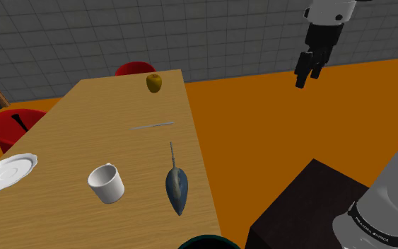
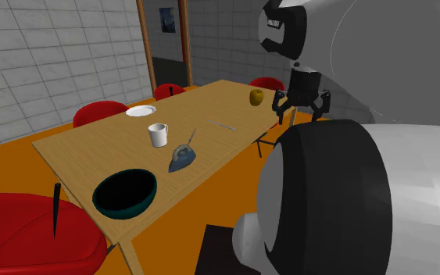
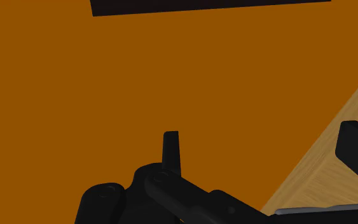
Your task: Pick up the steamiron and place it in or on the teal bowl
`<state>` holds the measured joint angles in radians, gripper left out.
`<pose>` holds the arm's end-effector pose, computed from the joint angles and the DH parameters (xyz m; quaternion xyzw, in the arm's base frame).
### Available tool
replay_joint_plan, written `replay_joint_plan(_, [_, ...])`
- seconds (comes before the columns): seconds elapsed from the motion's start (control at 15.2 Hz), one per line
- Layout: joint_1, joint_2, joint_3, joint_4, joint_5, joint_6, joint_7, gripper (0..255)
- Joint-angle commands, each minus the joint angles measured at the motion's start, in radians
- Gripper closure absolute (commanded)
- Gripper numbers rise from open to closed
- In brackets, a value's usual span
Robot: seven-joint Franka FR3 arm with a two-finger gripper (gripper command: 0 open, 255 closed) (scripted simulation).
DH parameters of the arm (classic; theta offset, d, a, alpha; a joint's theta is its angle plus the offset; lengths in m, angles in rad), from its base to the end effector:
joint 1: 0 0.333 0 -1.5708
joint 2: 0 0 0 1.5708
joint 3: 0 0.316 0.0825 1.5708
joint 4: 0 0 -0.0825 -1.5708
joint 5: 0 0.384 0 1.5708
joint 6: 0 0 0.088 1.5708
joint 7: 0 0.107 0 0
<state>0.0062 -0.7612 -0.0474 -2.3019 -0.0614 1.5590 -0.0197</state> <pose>0.3126 -0.0244 0.6070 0.9998 -0.0050 0.0085 0.0146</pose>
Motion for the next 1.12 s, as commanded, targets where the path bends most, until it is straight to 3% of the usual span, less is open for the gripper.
replay_joint_plan(0.0, [0.0,0.0,0.0,0.0,0.0,0.0,0.0,0])
replay_joint_plan(0.53, [0.04,0.123,0.183,0.006,0.084,0.077,0.232,0])
replay_joint_plan(1.06, [0.064,0.333,0.355,0.098,0.119,0.153,0.466,0])
